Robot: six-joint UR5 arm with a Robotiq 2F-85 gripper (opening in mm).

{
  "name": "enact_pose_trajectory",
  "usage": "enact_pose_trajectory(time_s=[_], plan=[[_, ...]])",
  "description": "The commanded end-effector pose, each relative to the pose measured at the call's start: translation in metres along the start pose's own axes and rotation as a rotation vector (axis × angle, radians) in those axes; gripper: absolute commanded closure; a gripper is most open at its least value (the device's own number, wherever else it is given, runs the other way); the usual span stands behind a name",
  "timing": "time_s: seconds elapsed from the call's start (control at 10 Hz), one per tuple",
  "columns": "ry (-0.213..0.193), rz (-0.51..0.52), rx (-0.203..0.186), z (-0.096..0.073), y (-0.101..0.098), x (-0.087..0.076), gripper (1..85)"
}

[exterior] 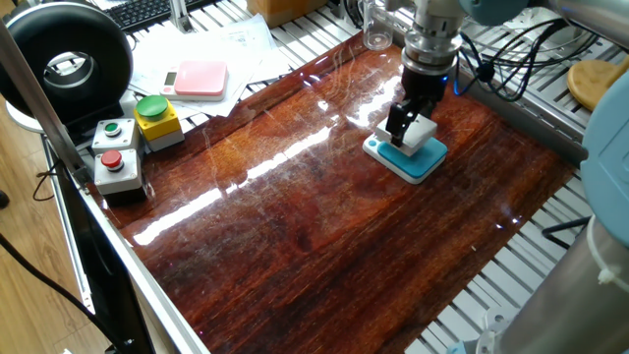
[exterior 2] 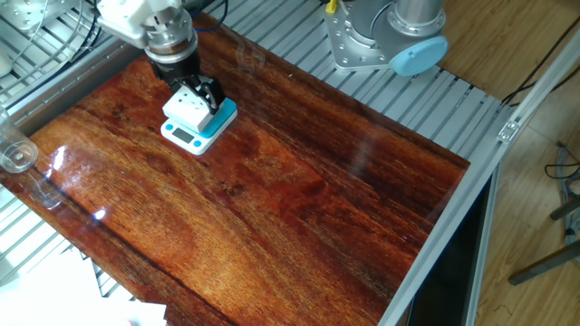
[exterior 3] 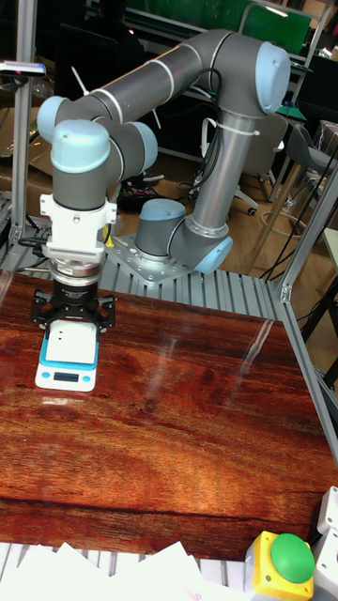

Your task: Place the block on the scale

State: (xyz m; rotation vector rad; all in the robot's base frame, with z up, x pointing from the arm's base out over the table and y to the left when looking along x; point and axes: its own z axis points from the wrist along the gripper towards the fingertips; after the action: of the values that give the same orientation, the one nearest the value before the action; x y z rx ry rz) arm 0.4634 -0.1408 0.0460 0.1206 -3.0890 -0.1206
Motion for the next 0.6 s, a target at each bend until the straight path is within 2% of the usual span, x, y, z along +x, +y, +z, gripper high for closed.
enact_pose_trajectory(time_s=[0.0,0.5], plan=[[-0.020,0.077,-0.045,0.0043,0.0051,-0.0009,84.7],[-0.016,0.088,-0.036,0.0081,0.0019,0.0023,84.7]])
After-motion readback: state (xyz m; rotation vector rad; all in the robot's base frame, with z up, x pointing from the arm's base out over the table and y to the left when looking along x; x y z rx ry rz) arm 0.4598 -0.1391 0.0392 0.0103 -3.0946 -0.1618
